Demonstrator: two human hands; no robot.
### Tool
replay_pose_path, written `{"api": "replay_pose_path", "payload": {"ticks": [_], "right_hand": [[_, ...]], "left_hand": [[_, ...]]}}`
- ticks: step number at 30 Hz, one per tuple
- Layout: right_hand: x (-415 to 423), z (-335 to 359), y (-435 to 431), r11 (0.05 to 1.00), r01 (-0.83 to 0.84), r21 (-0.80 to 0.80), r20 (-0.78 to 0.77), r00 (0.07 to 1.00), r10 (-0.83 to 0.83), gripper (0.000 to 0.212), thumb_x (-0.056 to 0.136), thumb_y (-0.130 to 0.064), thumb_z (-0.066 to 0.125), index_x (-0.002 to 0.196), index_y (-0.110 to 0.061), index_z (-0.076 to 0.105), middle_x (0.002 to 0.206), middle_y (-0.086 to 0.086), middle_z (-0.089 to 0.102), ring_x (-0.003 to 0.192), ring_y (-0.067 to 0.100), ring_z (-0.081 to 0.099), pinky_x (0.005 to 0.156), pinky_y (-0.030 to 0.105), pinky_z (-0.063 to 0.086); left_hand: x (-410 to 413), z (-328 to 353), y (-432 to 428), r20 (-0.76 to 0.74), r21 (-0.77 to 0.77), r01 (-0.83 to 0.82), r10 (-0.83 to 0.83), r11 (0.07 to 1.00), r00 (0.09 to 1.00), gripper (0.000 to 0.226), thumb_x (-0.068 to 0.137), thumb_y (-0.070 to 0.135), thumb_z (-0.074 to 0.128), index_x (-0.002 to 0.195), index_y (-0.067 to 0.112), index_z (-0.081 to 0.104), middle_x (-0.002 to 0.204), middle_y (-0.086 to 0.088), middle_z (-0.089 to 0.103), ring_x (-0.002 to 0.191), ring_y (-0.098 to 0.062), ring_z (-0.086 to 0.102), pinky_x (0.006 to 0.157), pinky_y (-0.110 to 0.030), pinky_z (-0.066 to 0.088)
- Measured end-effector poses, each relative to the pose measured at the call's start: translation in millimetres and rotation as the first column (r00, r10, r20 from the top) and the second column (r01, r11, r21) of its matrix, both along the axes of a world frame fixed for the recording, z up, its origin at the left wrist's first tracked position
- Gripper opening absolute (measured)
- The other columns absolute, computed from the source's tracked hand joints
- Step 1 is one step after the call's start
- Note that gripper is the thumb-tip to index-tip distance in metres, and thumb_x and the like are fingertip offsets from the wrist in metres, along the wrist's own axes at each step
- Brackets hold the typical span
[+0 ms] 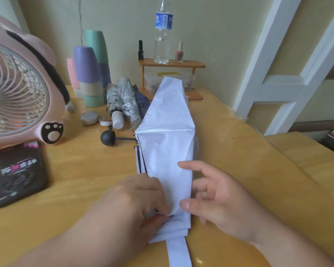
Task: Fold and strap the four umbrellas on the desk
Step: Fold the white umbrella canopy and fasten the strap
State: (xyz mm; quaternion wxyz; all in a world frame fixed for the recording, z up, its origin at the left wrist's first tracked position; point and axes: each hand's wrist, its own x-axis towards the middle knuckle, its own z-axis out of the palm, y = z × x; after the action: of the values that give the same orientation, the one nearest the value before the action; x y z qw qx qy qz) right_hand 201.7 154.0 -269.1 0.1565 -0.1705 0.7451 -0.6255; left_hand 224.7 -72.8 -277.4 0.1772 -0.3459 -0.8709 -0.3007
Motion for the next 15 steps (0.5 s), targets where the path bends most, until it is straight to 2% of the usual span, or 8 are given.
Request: {"api": "replay_pose_path", "payload": {"ticks": [2, 4, 9, 11, 15], "right_hand": [[5.8, -7.5, 0.2, 0.999, 0.012, 0.042, -0.042, 0.999, -0.010, 0.067, 0.076, -0.014, 0.078, 0.134, -0.038, 0.053, 0.090, 0.011, 0.074, 0.056, 0.019, 0.042, 0.054, 0.028, 0.040], [11.0, -10.6, 1.9, 1.000, 0.019, 0.006, -0.044, 0.999, -0.019, 0.069, 0.075, -0.011, 0.080, 0.132, -0.042, 0.056, 0.091, 0.009, 0.073, 0.054, 0.016, 0.038, 0.052, 0.025, 0.039], [19.7, -13.8, 0.5, 0.997, 0.077, 0.004, -0.109, 0.991, -0.076, 0.072, 0.075, 0.000, 0.082, 0.123, -0.050, 0.063, 0.089, 0.008, 0.070, 0.057, 0.015, 0.039, 0.055, 0.019, 0.042], [21.0, -16.9, -2.6, 0.996, 0.086, 0.018, -0.134, 0.987, -0.083, 0.073, 0.078, 0.003, 0.080, 0.120, -0.053, 0.062, 0.088, 0.006, 0.071, 0.057, 0.016, 0.040, 0.055, 0.019, 0.042], [21.3, -18.0, -3.4, 0.993, 0.113, 0.012, -0.193, 0.975, -0.109, 0.065, 0.078, -0.001, 0.076, 0.117, -0.052, 0.064, 0.083, 0.003, 0.068, 0.057, 0.017, 0.042, 0.055, 0.020, 0.041]], "left_hand": [[1.0, 1.6, -1.1, 0.013, -0.036, 0.008, -0.007, 0.999, 1.000, 0.005, 0.083, 0.030, 0.067, 0.078, 0.031, 0.068, 0.085, 0.018, 0.060, 0.077, -0.002, 0.059, 0.066, -0.024, 0.049], [1.9, 3.5, -2.6, 0.028, -0.076, 0.019, -0.017, 0.997, 0.999, 0.011, 0.078, 0.021, 0.071, 0.078, 0.031, 0.068, 0.083, 0.017, 0.060, 0.077, -0.005, 0.060, 0.066, -0.024, 0.048], [4.3, 8.5, -8.7, 0.081, -0.161, 0.012, 0.001, 0.987, 0.997, 0.025, 0.070, 0.009, 0.068, 0.080, 0.032, 0.064, 0.084, 0.018, 0.057, 0.079, -0.005, 0.056, 0.066, -0.023, 0.045], [6.0, 11.0, -9.4, 0.093, -0.151, 0.004, 0.010, 0.989, 0.996, 0.028, 0.069, 0.008, 0.069, 0.081, 0.032, 0.064, 0.086, 0.019, 0.056, 0.079, -0.003, 0.057, 0.067, -0.023, 0.046], [10.1, 16.3, -8.8, 0.100, -0.083, -0.006, 0.015, 0.997, 0.995, 0.024, 0.075, 0.009, 0.071, 0.085, 0.030, 0.067, 0.087, 0.018, 0.058, 0.079, 0.001, 0.058, 0.066, -0.022, 0.049]]}}
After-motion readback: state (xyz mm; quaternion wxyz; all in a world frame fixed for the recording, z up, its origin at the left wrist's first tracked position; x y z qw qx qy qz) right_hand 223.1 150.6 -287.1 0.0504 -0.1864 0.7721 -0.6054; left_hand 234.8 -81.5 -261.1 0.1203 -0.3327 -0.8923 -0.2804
